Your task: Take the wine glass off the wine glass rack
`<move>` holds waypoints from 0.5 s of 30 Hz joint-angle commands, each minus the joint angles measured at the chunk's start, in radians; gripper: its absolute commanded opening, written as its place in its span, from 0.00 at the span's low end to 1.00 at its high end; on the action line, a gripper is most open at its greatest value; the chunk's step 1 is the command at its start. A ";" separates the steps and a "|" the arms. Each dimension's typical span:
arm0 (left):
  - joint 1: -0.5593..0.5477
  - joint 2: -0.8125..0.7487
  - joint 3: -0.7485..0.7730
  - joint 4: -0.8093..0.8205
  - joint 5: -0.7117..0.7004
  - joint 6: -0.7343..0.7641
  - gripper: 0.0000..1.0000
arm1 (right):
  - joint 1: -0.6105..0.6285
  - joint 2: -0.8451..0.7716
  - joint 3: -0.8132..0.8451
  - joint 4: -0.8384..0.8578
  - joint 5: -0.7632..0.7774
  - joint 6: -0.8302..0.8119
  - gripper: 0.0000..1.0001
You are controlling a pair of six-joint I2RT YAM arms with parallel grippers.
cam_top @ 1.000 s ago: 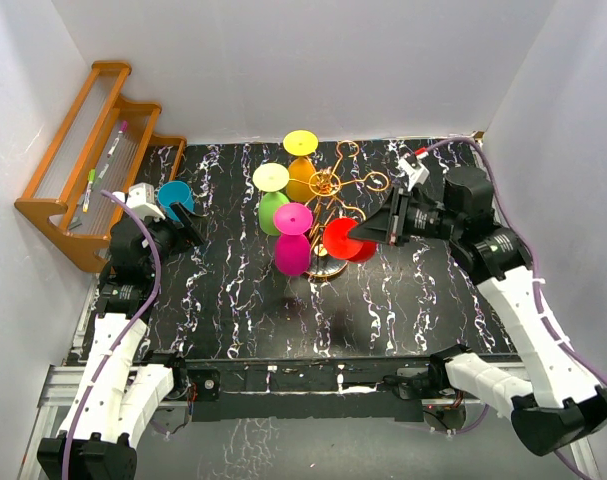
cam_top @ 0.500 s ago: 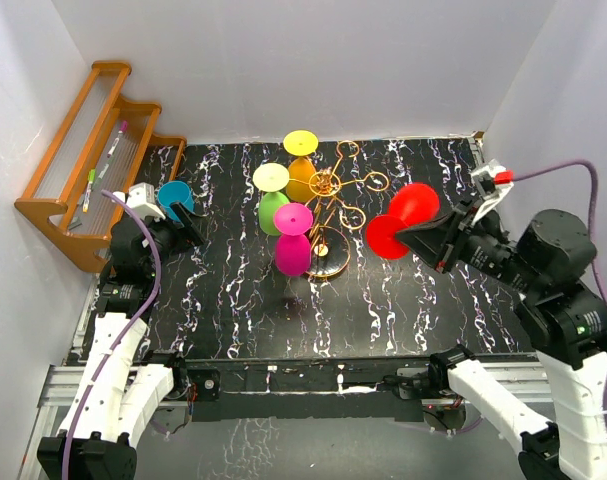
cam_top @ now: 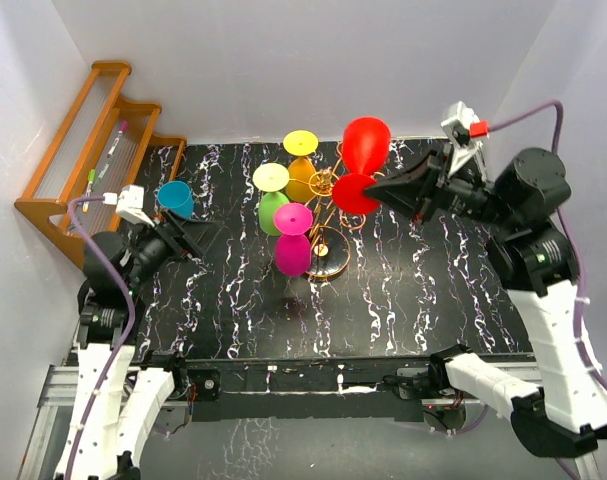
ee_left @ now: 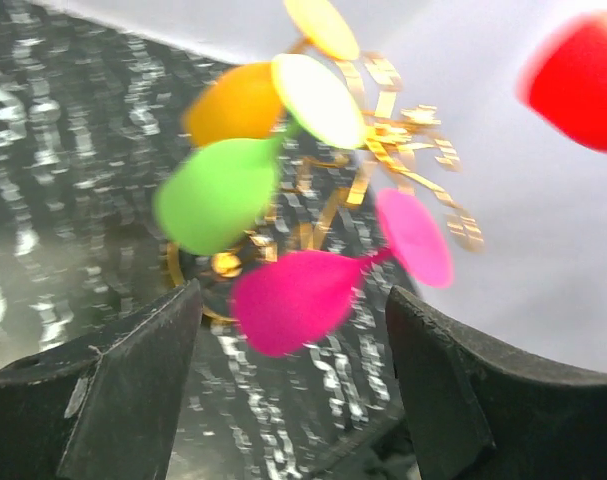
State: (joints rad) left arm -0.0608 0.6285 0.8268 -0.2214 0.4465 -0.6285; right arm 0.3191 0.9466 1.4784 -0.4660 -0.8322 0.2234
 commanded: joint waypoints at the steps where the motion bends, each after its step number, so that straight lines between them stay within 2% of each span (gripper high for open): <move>1: 0.004 -0.093 0.059 0.074 0.276 -0.162 0.71 | 0.017 0.090 0.113 0.197 -0.107 0.069 0.08; 5: 0.001 -0.125 0.125 0.086 0.342 -0.189 0.70 | 0.062 0.203 0.232 0.176 -0.144 0.137 0.08; 9: 0.001 -0.141 0.168 0.087 0.345 -0.194 0.70 | 0.175 0.293 0.328 0.135 -0.106 0.161 0.08; 15: -0.003 -0.115 0.218 0.018 0.337 -0.155 0.67 | 0.467 0.488 0.582 -0.157 0.176 0.031 0.08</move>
State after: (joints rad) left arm -0.0608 0.4885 1.0023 -0.1680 0.7601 -0.8032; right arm 0.6525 1.3659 1.9308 -0.4808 -0.8371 0.3256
